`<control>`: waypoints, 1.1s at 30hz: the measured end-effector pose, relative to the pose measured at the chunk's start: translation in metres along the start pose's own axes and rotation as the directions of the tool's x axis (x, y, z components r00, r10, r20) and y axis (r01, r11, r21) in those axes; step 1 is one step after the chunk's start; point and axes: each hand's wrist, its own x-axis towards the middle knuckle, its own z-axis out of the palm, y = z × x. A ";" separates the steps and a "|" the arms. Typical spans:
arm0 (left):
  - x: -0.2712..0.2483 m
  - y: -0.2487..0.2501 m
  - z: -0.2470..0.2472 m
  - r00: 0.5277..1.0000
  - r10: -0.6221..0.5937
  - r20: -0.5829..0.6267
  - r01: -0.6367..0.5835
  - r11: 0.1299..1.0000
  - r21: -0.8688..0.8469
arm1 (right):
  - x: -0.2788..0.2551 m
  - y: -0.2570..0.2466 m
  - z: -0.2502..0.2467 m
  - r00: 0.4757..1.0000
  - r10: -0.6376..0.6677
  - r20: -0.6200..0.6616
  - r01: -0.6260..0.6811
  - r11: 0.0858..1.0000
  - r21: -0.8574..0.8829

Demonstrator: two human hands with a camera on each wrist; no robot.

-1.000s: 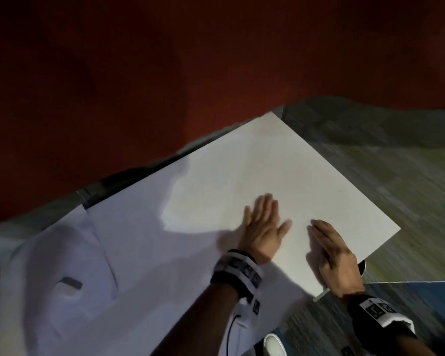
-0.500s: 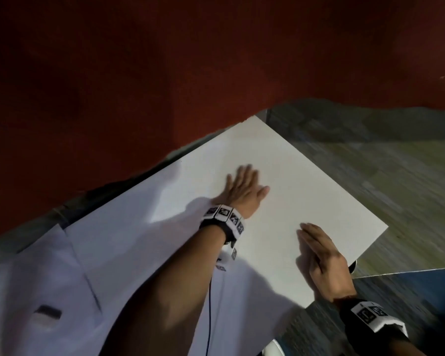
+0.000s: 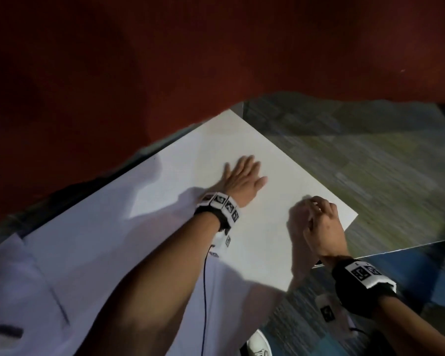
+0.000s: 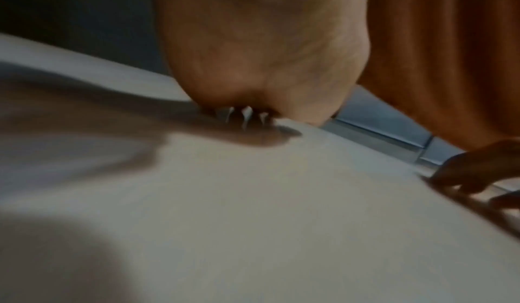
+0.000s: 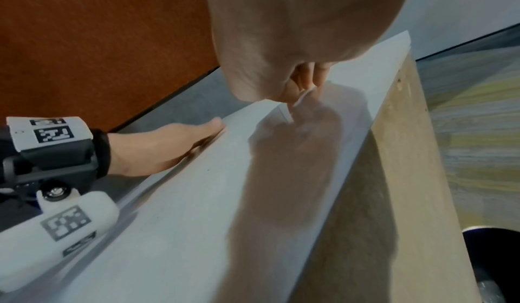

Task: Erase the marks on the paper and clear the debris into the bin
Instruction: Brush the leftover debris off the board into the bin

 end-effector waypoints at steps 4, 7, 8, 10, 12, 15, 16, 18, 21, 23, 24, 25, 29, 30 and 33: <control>0.030 -0.052 -0.032 0.963 -0.229 -0.142 0.222 0.973 -0.061 | -0.003 0.013 -0.003 1.000 -0.013 0.027 0.012 1.000 0.028; 0.031 -0.076 -0.034 0.922 -0.373 -0.106 0.373 0.928 -0.026 | -0.001 0.015 -0.003 0.999 -0.013 0.039 0.010 0.998 0.061; 0.028 -0.065 -0.027 0.938 -0.336 -0.080 0.337 0.941 -0.001 | -0.002 0.015 -0.002 0.999 -0.003 0.045 0.000 0.998 0.068; 0.018 -0.025 -0.007 0.979 -0.203 -0.018 0.203 0.978 0.034 | -0.003 0.013 -0.004 0.998 0.012 0.064 -0.016 0.997 0.074; -0.003 0.018 0.016 0.997 -0.058 0.048 0.055 0.996 0.069 | -0.002 0.011 -0.007 0.996 0.018 0.083 -0.025 0.996 0.086; -0.035 0.070 0.035 0.976 0.135 0.171 -0.153 0.983 0.097 | 0.007 0.013 -0.017 0.987 0.042 0.156 -0.063 0.990 0.128; -0.043 0.078 0.033 0.965 0.177 0.192 -0.196 0.977 0.084 | 0.010 0.015 -0.022 0.981 0.061 0.185 -0.090 0.984 0.155; -0.051 0.070 0.017 0.977 0.187 0.101 -0.189 0.982 0.010 | 0.014 0.022 -0.038 0.973 0.115 0.202 -0.150 0.974 0.171; -0.079 0.008 0.001 0.978 -0.148 -0.147 0.129 0.982 -0.136 | 0.010 0.036 -0.054 0.967 0.159 0.200 -0.180 0.979 0.092; -0.113 -0.038 0.009 0.870 -0.445 -0.214 0.376 0.878 -0.297 | 0.002 0.041 -0.053 0.965 0.138 0.225 -0.151 0.988 0.039; -0.131 -0.050 0.018 0.814 -0.552 -0.179 0.465 0.805 -0.368 | -0.002 0.043 -0.050 0.962 0.118 0.246 -0.126 0.992 0.017; -0.142 -0.053 0.032 0.773 -0.619 -0.140 0.525 0.748 -0.405 | -0.006 0.043 -0.048 0.958 0.109 0.266 -0.113 0.994 0.000; -0.126 0.021 0.078 0.770 -0.631 -0.099 0.571 0.749 -0.336 | -0.008 0.047 -0.048 0.951 0.060 0.302 -0.069 0.997 0.020; -0.112 0.049 0.081 0.810 -0.578 -0.101 0.526 0.791 -0.312 | -0.007 0.052 -0.050 0.950 0.043 0.309 -0.054 0.998 0.028; -0.075 0.123 0.082 0.930 -0.368 -0.023 0.354 0.909 -0.219 | -0.005 0.069 -0.060 0.926 -0.037 0.375 0.020 0.999 0.050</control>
